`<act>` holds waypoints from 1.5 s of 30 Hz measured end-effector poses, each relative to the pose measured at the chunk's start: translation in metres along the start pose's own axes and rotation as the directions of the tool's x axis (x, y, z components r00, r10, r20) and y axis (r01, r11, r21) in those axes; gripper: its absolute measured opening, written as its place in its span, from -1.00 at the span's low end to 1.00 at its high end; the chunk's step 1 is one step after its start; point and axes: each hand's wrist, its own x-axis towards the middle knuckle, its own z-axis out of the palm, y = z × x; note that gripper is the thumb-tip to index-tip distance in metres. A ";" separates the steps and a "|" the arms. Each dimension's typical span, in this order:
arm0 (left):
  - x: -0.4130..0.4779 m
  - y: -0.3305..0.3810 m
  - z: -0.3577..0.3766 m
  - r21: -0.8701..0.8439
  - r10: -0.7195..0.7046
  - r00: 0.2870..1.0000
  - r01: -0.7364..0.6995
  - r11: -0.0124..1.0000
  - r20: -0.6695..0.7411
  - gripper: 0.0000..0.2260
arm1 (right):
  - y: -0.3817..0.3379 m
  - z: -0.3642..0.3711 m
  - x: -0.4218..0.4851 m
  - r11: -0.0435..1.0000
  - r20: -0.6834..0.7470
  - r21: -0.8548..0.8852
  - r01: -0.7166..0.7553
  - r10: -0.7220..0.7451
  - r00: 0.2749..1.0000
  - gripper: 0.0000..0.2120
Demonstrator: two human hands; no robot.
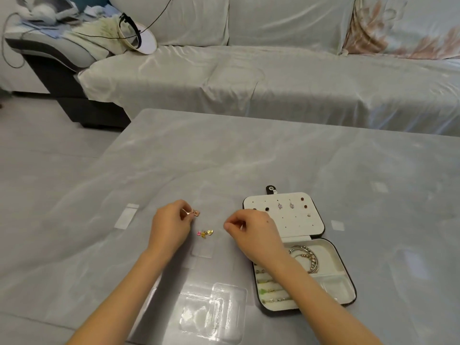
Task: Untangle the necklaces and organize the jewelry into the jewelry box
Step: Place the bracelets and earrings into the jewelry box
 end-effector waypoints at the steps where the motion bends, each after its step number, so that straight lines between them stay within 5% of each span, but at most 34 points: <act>1: 0.000 0.000 0.001 0.028 0.032 0.999 -0.032 0.999 0.002 -0.97 | 0.000 0.001 -0.001 1.000 0.003 -0.001 -0.002 0.002 1.000 -0.85; 6: -0.004 -0.001 0.005 0.214 0.219 0.975 -0.220 0.952 0.031 -0.93 | 0.005 0.000 -0.008 1.000 -0.025 0.018 -0.004 0.005 1.000 -0.87; 9: -0.013 0.006 0.003 0.182 0.273 0.962 -0.272 0.945 0.015 -0.90 | 0.008 -0.001 -0.016 0.998 -0.086 0.055 -0.007 0.012 0.996 -0.88; 12: -0.030 0.039 -0.009 -0.208 0.094 0.996 -0.094 0.974 -0.009 -0.96 | 0.009 -0.004 -0.022 0.980 -0.169 0.198 -0.015 0.050 0.984 -0.88; 15: -0.046 0.075 -0.014 -0.615 -0.027 0.982 0.137 0.777 0.185 -0.94 | 0.008 -0.010 -0.026 0.917 -0.155 0.398 0.017 0.049 0.987 -0.83; 18: -0.052 0.092 -0.009 -0.740 -0.046 0.950 0.271 0.615 0.309 -0.97 | 0.010 -0.018 -0.032 0.873 -0.197 0.485 0.062 0.040 0.980 -0.86; 27: -0.048 0.111 -0.005 -0.710 0.123 0.894 0.253 0.657 0.432 -0.93 | 0.030 -0.047 -0.032 0.704 -0.074 0.706 -0.081 0.187 0.980 -0.91; 30: -0.044 0.117 -0.008 -0.677 0.187 0.860 0.220 0.702 0.474 -0.93 | 0.033 -0.058 -0.032 0.628 0.041 0.767 -0.129 0.152 0.987 -0.84; 39: -0.033 0.128 -0.016 -0.599 0.199 0.641 0.497 0.627 0.741 -0.91 | 0.053 -0.071 -0.024 0.454 0.287 0.857 -0.242 -0.031 0.957 -0.93; 45: -0.028 0.133 -0.005 -0.610 0.158 0.648 0.566 0.555 0.745 -0.77 | 0.071 -0.068 -0.007 0.332 0.392 0.881 -0.337 -0.113 0.913 -0.69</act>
